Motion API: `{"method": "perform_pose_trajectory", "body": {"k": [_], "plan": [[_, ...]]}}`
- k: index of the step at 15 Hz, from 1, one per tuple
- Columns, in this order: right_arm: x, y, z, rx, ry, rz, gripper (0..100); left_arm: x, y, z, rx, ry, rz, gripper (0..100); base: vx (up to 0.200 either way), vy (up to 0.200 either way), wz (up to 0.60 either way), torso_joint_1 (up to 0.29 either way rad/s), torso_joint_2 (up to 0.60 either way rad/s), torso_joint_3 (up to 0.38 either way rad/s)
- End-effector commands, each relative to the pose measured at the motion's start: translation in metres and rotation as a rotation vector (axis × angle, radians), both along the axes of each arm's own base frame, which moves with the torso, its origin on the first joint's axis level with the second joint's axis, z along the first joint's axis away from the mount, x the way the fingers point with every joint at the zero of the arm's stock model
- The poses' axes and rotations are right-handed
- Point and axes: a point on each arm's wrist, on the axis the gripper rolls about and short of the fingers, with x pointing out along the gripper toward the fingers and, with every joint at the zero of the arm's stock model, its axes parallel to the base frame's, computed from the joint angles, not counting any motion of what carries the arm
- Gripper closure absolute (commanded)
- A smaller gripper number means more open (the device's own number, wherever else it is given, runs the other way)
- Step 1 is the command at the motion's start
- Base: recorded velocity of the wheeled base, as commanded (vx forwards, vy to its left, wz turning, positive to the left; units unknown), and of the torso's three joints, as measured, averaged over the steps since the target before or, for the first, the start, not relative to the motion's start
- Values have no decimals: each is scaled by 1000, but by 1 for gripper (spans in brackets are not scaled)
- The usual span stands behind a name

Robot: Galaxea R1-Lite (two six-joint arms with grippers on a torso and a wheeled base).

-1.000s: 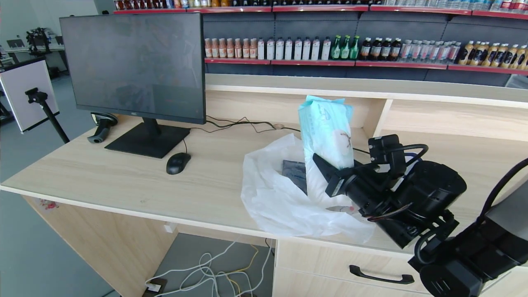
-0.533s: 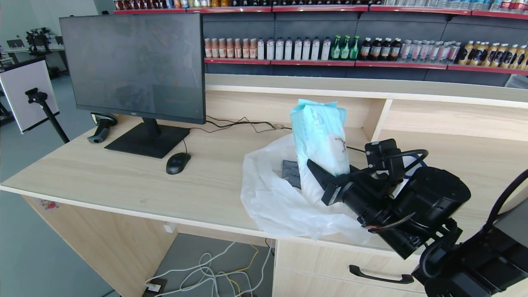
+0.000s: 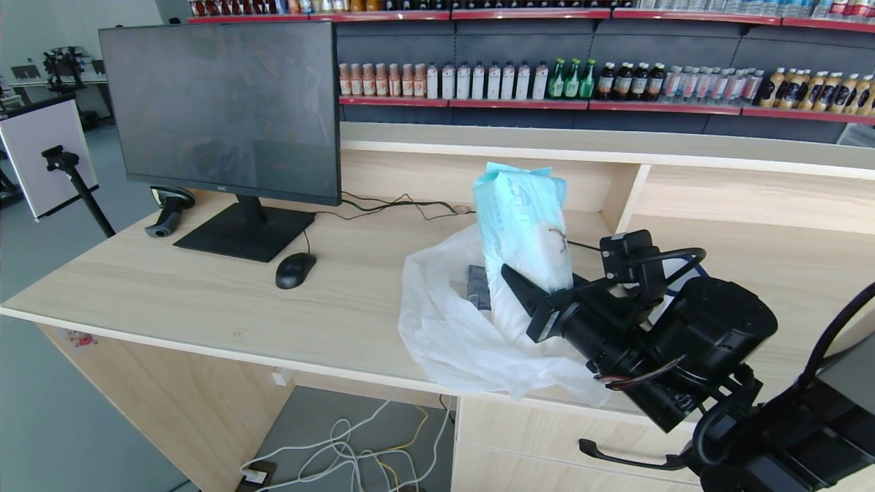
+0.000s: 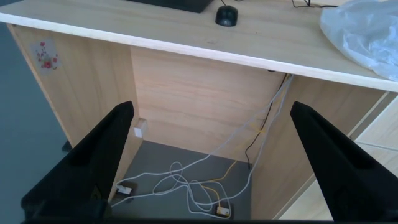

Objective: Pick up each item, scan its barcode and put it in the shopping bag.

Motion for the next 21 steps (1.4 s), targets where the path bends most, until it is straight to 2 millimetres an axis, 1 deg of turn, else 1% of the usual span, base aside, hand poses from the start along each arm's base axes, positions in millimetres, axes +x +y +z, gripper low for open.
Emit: {"method": "perform_pose_trajectory", "body": {"k": [1, 7, 8, 21], "plan": [[0, 0, 1, 6, -1, -1, 100, 0, 0, 0, -1, 0, 1, 0, 0, 0, 0, 0, 0, 0], [-3, -2, 0, 6, 6, 2, 100, 0, 0, 0, 0, 0, 1, 0, 0, 0, 0, 0, 0, 0], [-3, -2, 0, 4, 6, 2, 0, 0, 0, 0, 0, 0, 1, 0, 0, 0, 0, 0, 0, 0], [-3, -2, 1, 5, 5, 0, 0, 0, 0, 0, 0, 0, 1, 0, 0, 0, 0, 0, 0, 0]]}}
